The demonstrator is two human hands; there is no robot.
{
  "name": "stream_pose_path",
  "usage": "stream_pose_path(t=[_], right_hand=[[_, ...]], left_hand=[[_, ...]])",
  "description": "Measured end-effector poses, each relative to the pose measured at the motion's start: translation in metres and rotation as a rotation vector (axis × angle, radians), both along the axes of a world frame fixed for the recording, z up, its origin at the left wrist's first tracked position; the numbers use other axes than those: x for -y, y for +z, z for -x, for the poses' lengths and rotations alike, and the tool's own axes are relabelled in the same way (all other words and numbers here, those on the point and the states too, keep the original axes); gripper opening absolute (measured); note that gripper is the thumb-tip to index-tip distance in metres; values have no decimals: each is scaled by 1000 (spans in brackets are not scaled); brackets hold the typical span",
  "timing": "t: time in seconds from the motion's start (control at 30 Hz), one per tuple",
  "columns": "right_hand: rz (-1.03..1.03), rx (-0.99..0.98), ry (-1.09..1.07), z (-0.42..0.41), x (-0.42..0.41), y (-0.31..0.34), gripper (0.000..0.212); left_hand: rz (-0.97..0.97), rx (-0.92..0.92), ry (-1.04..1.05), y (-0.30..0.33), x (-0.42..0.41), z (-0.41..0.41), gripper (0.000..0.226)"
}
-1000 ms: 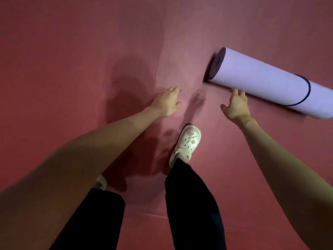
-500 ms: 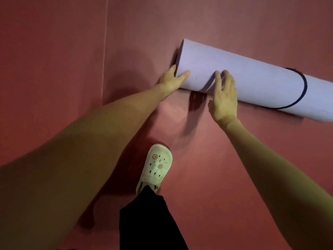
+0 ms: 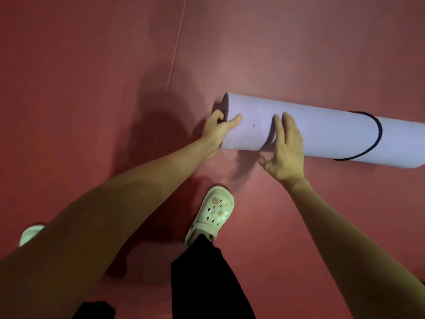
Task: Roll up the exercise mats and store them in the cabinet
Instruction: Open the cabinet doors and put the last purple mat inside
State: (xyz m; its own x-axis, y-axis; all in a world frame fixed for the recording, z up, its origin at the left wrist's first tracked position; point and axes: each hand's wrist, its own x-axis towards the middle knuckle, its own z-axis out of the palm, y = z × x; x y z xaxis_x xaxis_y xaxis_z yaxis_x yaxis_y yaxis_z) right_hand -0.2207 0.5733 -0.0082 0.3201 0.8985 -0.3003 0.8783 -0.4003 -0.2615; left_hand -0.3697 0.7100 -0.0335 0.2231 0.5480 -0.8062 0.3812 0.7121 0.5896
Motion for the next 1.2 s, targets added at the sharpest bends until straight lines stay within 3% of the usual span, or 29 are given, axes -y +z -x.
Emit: stream_pose_path(t=[0.13,0.37,0.67,0.8,1.2], right_hand=[[76,76,238,50,-20,17,128],[82,93,400,132,-72,22,119],[173,23,747,365,-139,32,125],[183,29,873,467,-163,49,121],[57,137,1205,721,-259,77,116]], left_hand=[[-25,-42,102,29,-14,77,47],[32,-100,214,67,-44,255,48],[77,-193,467,103,-39,505,43],[100,-127,624,128,-20,607,45],[148,-135,912,151,-22,842,34]])
